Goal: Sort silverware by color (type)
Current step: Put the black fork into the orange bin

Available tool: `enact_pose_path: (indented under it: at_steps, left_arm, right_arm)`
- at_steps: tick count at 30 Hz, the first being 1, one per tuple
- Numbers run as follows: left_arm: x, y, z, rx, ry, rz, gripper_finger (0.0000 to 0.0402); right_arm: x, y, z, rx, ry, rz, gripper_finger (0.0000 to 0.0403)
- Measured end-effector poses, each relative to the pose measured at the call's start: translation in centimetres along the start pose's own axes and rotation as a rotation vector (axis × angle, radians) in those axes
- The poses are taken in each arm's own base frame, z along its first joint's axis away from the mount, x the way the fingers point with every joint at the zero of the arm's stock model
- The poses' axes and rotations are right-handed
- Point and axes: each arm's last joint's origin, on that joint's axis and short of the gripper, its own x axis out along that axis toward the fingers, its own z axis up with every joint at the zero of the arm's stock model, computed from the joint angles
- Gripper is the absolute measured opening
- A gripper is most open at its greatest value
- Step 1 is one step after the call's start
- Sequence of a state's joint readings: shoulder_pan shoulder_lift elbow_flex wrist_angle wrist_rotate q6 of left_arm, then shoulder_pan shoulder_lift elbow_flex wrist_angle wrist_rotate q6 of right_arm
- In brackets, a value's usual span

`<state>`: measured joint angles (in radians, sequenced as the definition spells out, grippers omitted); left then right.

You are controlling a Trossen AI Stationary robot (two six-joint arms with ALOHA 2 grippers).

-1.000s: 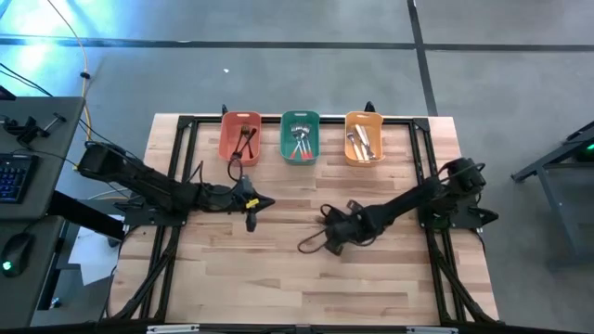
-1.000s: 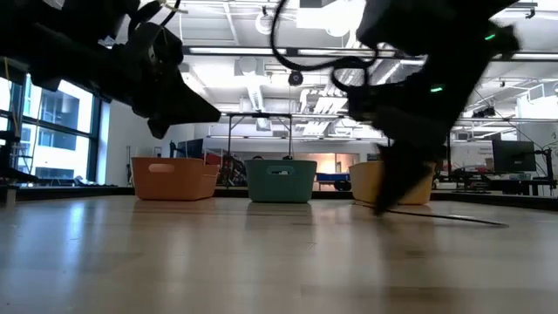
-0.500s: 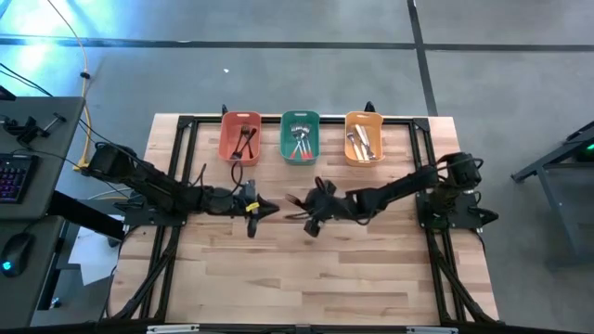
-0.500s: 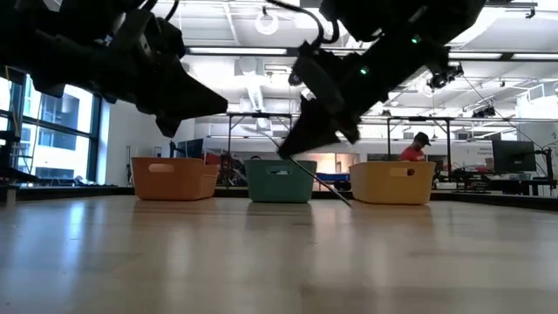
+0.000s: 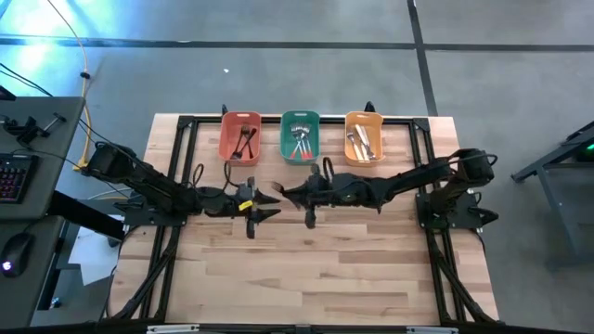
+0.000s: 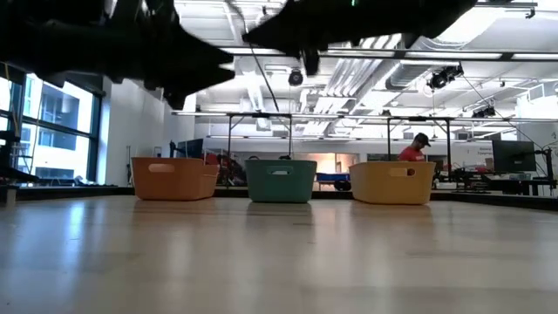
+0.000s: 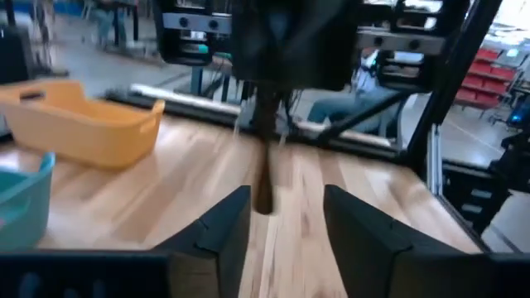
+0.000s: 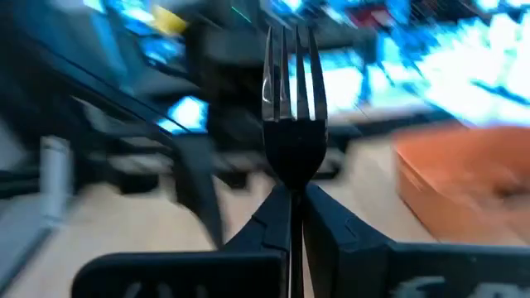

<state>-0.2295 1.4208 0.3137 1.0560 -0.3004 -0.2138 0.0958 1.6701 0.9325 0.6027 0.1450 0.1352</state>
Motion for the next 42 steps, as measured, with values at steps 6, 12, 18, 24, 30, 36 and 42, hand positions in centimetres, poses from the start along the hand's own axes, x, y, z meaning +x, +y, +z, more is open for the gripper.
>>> enact_pose_path:
  at_steps: [6, 12, 18, 24, 30, 36, 42]
  left_arm:
    - [0.7, -0.7, 1.7, 0.039, -0.093, -0.047, 0.0175]
    - [1.5, -1.2, 3.0, 0.088, -0.142, -0.03, 0.0186]
    - [2.0, -1.5, 3.9, 0.147, -0.172, -0.028, 0.0177]
    - [2.3, -1.4, 4.4, 0.164, -0.189, -0.011, 0.0127]
    - [2.6, -1.7, 4.9, 0.23, -0.201, -0.039, 0.0018]
    - [2.7, -0.8, 5.0, 0.22, -0.172, -0.007, 0.0006]
    - [1.7, 0.7, 6.1, 0.184, -0.074, 0.06, 0.0004]
  right_arm:
    - [-0.2, 0.7, 1.4, -0.075, -0.142, 0.137, 0.0]
    - [-0.2, 0.8, 1.7, -0.097, -0.173, 0.162, 0.0]
    - [-0.3, 0.8, 2.0, -0.113, -0.208, 0.165, 0.0]
    - [-0.3, 0.8, 2.1, -0.123, -0.216, 0.165, 0.0]
    - [-0.3, 0.8, 2.1, -0.125, -0.218, 0.163, 0.0]
    - [-0.3, 0.6, 2.1, -0.124, -0.213, 0.135, 0.001]
    - [-0.8, -0.7, 3.1, -0.122, -0.216, 0.091, 0.0079]
